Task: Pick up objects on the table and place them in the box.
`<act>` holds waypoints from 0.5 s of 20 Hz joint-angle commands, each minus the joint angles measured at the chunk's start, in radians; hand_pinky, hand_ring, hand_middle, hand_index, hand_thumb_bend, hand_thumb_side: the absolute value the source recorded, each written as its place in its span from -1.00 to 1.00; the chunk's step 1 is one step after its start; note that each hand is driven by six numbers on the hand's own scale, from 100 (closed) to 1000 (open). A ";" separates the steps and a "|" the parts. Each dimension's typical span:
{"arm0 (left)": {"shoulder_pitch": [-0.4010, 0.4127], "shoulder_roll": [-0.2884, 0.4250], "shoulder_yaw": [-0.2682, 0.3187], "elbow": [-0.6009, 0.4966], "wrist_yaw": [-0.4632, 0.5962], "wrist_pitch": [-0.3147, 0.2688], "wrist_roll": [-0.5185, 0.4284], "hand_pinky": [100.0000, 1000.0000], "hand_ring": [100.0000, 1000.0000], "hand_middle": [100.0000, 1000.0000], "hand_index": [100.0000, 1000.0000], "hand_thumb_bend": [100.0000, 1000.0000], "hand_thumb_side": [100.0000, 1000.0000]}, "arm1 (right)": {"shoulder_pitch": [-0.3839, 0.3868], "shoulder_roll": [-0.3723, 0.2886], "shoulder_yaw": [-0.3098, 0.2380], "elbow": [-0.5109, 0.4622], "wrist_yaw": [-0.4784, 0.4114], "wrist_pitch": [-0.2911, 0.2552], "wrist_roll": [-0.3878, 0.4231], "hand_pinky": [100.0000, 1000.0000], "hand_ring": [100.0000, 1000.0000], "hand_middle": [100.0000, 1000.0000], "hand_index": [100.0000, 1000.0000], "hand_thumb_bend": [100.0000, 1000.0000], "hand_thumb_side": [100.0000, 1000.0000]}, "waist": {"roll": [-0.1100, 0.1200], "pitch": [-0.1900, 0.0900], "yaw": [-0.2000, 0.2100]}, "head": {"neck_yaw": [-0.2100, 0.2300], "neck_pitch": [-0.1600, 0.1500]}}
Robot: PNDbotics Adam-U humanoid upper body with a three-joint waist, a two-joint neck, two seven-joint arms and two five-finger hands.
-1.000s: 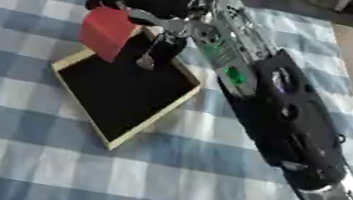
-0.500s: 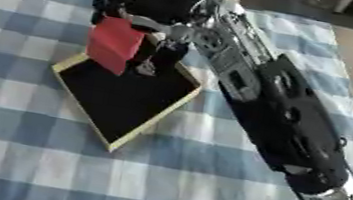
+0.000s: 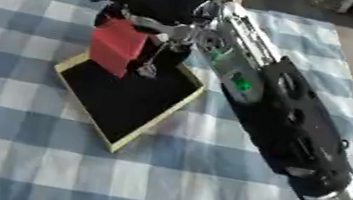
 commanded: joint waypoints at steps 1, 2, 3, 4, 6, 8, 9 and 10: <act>-0.007 0.010 -0.001 -0.014 -0.003 0.001 -0.003 0.35 0.14 0.07 0.20 -1.00 0.46 | -0.013 -0.020 -0.014 -0.014 -0.008 0.002 -0.006 0.89 0.92 0.90 0.79 -0.48 -1.00 | 0.006 -0.016 0.000 | 0.003 -0.012; -0.008 0.010 -0.001 -0.014 -0.003 0.001 -0.003 0.35 0.14 0.07 0.20 -1.00 0.46 | -0.013 -0.020 -0.013 -0.015 -0.011 0.001 -0.009 0.89 0.92 0.90 0.79 -0.48 -1.00 | 0.006 -0.015 -0.001 | 0.003 -0.013; -0.008 0.010 -0.001 -0.014 -0.003 0.001 -0.004 0.35 0.14 0.07 0.20 -1.00 0.46 | -0.014 -0.020 -0.013 -0.015 -0.015 0.002 -0.015 0.89 0.84 0.59 0.78 -0.47 -1.00 | 0.006 -0.015 -0.001 | 0.003 -0.013; -0.008 0.010 -0.001 -0.014 -0.003 0.002 -0.004 0.35 0.14 0.07 0.20 -1.00 0.46 | -0.013 -0.021 -0.013 -0.015 -0.016 0.004 -0.019 0.90 0.87 0.56 0.65 -0.51 -1.00 | 0.006 -0.015 -0.001 | 0.004 -0.013; -0.008 0.010 -0.001 -0.014 -0.003 0.003 -0.006 0.35 0.14 0.07 0.20 -1.00 0.46 | -0.012 -0.021 -0.014 -0.012 -0.012 0.009 -0.026 0.92 0.98 0.96 0.52 -0.55 -1.00 | 0.006 -0.015 -0.001 | 0.004 -0.014; -0.009 0.010 -0.001 -0.014 -0.003 0.002 -0.006 0.35 0.14 0.07 0.20 -1.00 0.46 | -0.011 -0.019 -0.013 -0.007 -0.011 0.011 -0.028 0.93 1.00 1.00 0.68 -0.53 -1.00 | 0.006 -0.015 0.000 | 0.004 -0.015; -0.009 0.010 -0.001 -0.014 -0.003 0.002 -0.006 0.36 0.14 0.07 0.20 -1.00 0.46 | -0.010 -0.018 -0.014 -0.005 -0.014 0.011 -0.029 0.94 1.00 1.00 1.00 -0.44 -1.00 | 0.006 -0.015 0.000 | 0.004 -0.015; -0.009 0.011 -0.001 -0.014 -0.003 0.002 -0.006 0.36 0.14 0.07 0.20 -1.00 0.46 | -0.010 -0.017 -0.014 -0.002 -0.017 0.010 -0.028 0.94 1.00 1.00 1.00 -0.44 -1.00 | 0.005 -0.015 0.001 | 0.004 -0.016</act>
